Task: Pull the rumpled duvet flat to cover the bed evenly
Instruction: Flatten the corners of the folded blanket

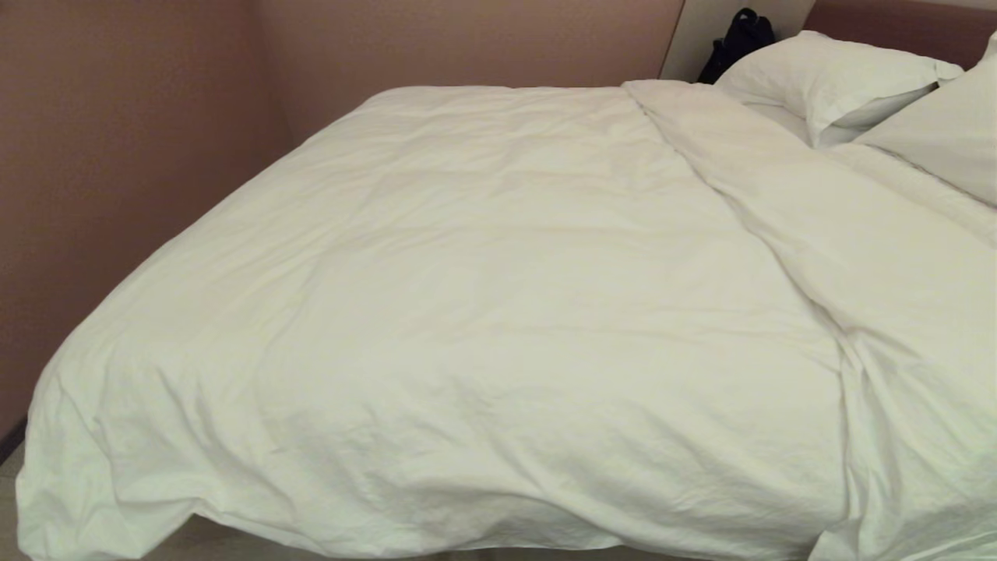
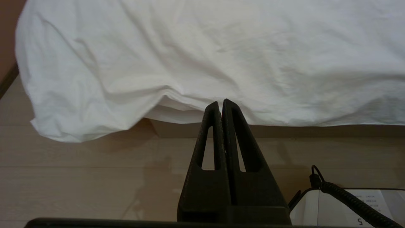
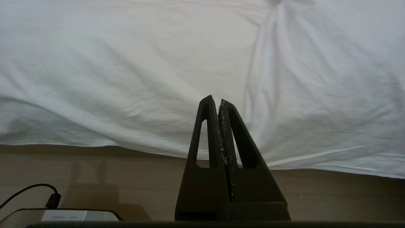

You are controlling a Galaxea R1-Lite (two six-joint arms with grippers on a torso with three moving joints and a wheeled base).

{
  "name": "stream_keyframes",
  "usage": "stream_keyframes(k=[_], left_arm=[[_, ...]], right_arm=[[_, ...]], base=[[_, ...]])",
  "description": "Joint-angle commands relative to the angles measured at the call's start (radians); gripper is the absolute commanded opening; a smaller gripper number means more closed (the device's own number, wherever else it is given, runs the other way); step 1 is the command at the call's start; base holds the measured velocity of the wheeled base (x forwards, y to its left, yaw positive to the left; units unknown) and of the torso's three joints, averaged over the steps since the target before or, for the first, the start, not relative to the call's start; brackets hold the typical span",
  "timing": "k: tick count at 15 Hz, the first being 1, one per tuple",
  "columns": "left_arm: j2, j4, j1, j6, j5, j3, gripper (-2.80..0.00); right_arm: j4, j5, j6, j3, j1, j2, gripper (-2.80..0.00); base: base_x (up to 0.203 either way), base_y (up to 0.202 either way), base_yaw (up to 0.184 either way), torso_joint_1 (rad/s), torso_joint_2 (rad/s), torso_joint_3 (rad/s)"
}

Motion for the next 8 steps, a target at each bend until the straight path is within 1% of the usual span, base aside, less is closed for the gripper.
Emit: stream_keyframes(k=[1, 8], left_arm=[[0.000, 0.002, 0.000, 0.000, 0.000, 0.000, -2.80], [0.000, 0.002, 0.000, 0.001, 0.000, 0.000, -2.80]], right_arm=[[0.000, 0.001, -0.001, 0.000, 0.000, 0.000, -2.80], [0.000, 0.001, -0.001, 0.000, 0.000, 0.000, -2.80]], base=[[0.000, 0.195, 0.001, -0.001, 0.01, 0.003], [0.000, 0.196, 0.000, 0.001, 0.00, 0.004]])
